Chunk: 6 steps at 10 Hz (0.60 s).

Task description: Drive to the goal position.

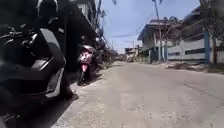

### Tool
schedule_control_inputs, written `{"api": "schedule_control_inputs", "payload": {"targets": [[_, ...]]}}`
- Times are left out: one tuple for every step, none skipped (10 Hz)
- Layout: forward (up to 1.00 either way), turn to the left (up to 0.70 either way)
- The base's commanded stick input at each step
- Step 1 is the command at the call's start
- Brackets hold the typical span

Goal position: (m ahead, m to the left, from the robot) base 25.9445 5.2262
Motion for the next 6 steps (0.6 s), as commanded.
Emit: {"api": "schedule_control_inputs", "payload": {"targets": [[1.00, -0.40], [1.00, -0.28], [1.00, -0.10], [1.00, -0.03], [1.00, 0.00], [1.00, 0.00]]}}
